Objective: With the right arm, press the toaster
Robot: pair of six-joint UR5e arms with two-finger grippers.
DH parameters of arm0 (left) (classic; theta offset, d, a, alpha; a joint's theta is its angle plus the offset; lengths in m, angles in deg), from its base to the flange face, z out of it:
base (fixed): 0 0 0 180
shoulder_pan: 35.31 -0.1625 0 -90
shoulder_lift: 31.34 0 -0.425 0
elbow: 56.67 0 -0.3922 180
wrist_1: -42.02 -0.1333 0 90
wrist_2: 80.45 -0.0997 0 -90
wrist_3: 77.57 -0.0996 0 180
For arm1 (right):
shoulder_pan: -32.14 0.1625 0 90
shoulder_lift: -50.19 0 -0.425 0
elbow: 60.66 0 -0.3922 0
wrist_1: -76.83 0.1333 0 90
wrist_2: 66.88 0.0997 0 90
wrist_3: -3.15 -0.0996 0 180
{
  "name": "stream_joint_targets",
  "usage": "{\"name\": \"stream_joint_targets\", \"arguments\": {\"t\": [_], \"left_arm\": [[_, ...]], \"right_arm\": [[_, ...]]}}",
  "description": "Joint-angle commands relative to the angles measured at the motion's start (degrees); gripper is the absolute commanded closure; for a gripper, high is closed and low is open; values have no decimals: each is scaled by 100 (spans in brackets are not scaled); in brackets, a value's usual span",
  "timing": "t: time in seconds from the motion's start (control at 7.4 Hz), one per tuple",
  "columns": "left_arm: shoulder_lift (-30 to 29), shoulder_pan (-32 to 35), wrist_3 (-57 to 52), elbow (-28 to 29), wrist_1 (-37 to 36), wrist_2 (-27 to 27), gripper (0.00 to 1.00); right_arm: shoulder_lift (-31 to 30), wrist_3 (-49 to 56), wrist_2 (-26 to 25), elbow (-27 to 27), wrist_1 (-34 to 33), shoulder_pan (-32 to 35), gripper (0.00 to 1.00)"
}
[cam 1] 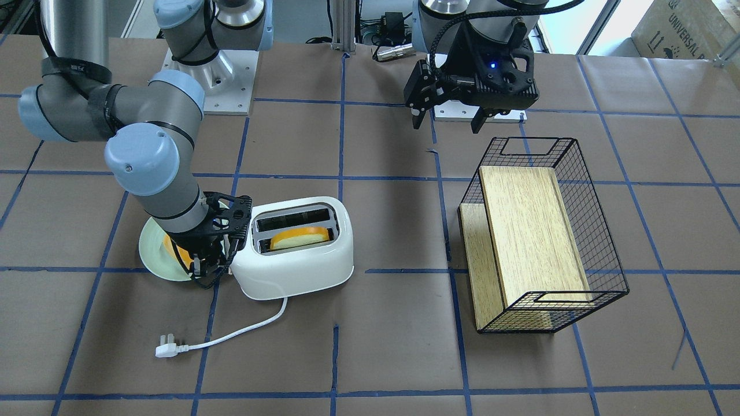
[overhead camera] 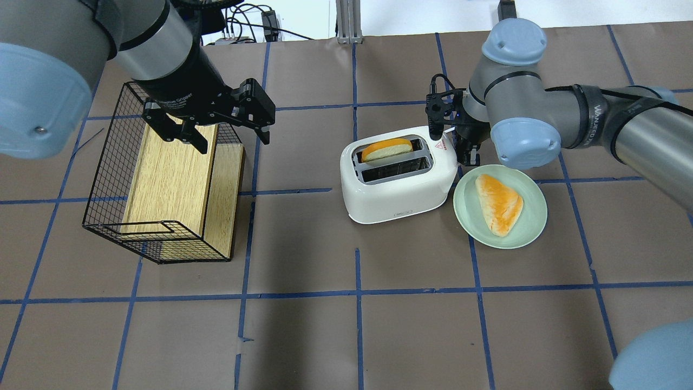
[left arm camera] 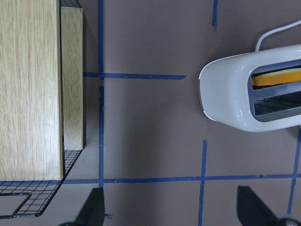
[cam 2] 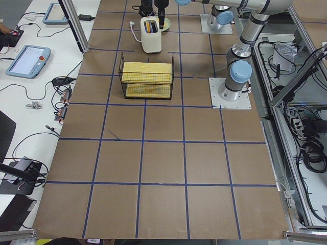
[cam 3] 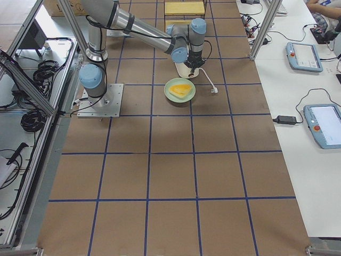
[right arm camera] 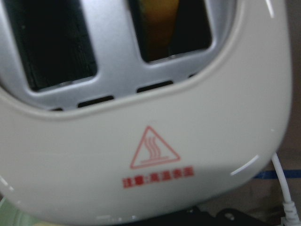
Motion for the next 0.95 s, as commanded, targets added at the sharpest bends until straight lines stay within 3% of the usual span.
{"name": "stream_joint_targets", "arguments": {"t": [0.0,0.54,0.81], "left_arm": [[0,0,0,-1,0,0,0],[0,0,0,-1,0,0,0],[0,0,0,-1,0,0,0]], "right_arm": [[-181,-247,-28,-327,385,0,92],[-366,-1044,-11,-1969,2476,26,91],[-743,-1880,-81,-2140,2892,35,91]]}}
